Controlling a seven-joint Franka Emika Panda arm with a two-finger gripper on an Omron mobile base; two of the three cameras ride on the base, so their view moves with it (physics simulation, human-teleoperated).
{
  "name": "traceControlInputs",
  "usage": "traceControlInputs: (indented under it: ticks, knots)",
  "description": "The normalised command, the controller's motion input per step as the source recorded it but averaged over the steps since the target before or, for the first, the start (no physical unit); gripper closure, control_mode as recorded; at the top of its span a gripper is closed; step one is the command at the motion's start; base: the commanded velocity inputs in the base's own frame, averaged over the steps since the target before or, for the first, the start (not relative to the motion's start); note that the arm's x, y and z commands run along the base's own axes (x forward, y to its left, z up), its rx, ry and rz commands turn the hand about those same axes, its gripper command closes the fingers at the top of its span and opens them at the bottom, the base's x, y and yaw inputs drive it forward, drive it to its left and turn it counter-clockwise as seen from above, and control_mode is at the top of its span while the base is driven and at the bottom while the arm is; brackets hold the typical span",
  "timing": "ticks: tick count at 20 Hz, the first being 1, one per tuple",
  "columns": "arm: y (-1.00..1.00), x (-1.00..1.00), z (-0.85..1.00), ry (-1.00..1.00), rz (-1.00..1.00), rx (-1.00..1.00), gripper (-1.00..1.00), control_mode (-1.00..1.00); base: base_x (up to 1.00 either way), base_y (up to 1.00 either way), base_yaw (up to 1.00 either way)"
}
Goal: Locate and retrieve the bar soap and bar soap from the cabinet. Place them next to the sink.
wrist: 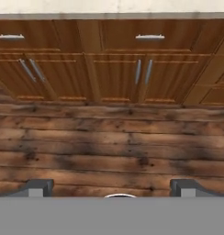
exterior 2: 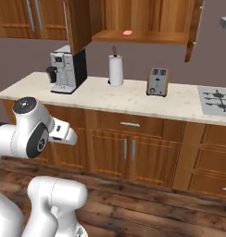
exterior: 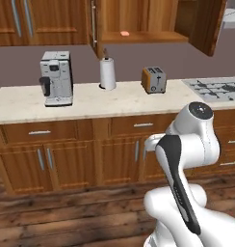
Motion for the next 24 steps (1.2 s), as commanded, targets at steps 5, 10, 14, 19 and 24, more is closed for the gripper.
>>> traceControlInputs:
  ticks: [5,10,14,19,24]
  knots:
    - [0.0,0.0,0.0,0.0,0.0,0.0,-1.0,1.0,0.24,-0.59,0.08]
    - [0.0,0.0,0.0,0.0,0.0,0.0,-1.0,1.0,0.28,-0.35,0.06]
    - [0.0,0.0,0.0,0.0,0.0,0.0,-1.0,1.0,0.72,0.11,-0.01]
    - [0.0,0.0,0.0,0.0,0.0,0.0,-1.0,1.0,0.63,0.04,0.0]
    - [0.0,0.0,0.0,0.0,0.0,0.0,-1.0,1.0,0.55,-0.04,0.01]
